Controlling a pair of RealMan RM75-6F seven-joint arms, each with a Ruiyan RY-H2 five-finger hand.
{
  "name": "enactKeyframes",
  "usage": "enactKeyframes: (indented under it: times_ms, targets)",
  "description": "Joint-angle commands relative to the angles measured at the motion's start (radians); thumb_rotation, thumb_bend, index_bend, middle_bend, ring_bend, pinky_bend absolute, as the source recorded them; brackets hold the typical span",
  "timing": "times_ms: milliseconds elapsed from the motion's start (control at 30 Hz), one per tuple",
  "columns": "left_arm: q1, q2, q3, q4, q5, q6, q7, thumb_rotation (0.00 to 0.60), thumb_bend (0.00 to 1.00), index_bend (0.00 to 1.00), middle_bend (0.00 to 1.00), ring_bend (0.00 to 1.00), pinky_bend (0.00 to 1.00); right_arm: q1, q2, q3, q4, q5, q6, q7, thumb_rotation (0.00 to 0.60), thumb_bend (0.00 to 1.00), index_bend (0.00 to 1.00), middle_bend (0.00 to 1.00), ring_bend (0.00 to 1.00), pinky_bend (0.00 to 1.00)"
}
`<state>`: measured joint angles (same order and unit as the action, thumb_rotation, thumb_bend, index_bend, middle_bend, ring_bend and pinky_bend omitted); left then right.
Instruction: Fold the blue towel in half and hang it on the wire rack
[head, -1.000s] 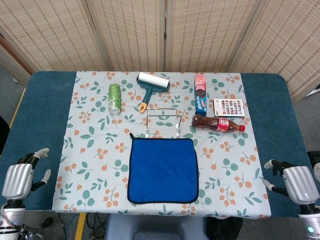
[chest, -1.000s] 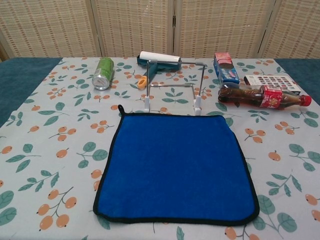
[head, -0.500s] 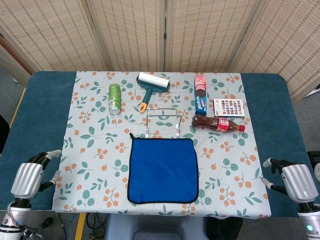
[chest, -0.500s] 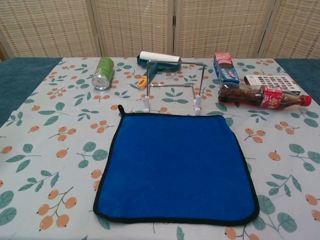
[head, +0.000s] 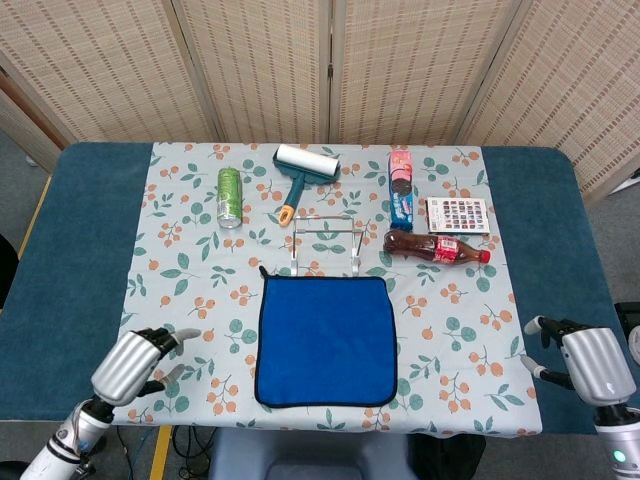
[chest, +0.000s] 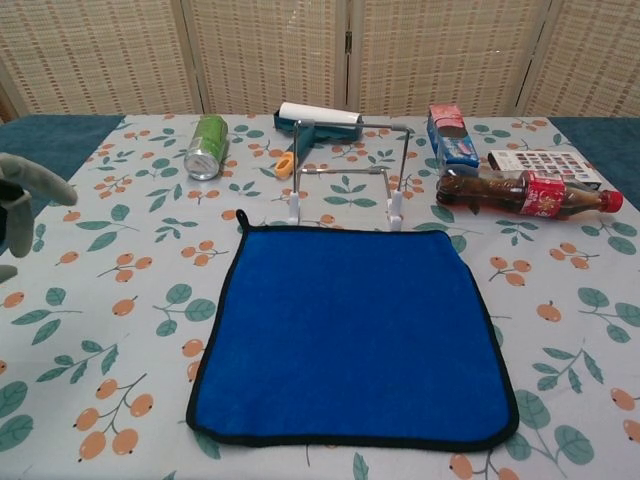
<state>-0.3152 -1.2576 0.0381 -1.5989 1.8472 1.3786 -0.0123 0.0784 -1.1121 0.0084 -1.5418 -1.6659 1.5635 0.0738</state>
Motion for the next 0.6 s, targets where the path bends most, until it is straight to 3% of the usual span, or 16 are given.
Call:
enactKeyframes:
  times_ms: [33, 167, 600]
  targets:
    - [-0.037, -0.025, 0.024, 0.002, 0.040, -0.045, 0.013, 0.600, 0.31, 0.27, 0.68, 0.64, 0.82, 0.001, 0.001, -0.001, -0.001, -0.001, -0.002, -0.001, 0.600, 0.14, 0.47, 0.62, 0.61, 0.78]
    - [-0.081, -0.063, 0.052, -0.012, 0.074, -0.124, 0.043, 0.600, 0.31, 0.31, 0.81, 0.76, 0.90, 0.003, 0.002, 0.000, -0.003, 0.002, -0.007, -0.002, 0.600, 0.14, 0.47, 0.62, 0.61, 0.78]
    - [-0.156, -0.187, 0.078, 0.006, 0.051, -0.286, 0.136, 0.600, 0.31, 0.31, 0.96, 0.89, 1.00, 0.004, 0.004, -0.001, -0.001, 0.002, -0.010, 0.004, 0.600, 0.14, 0.47, 0.62, 0.61, 0.78]
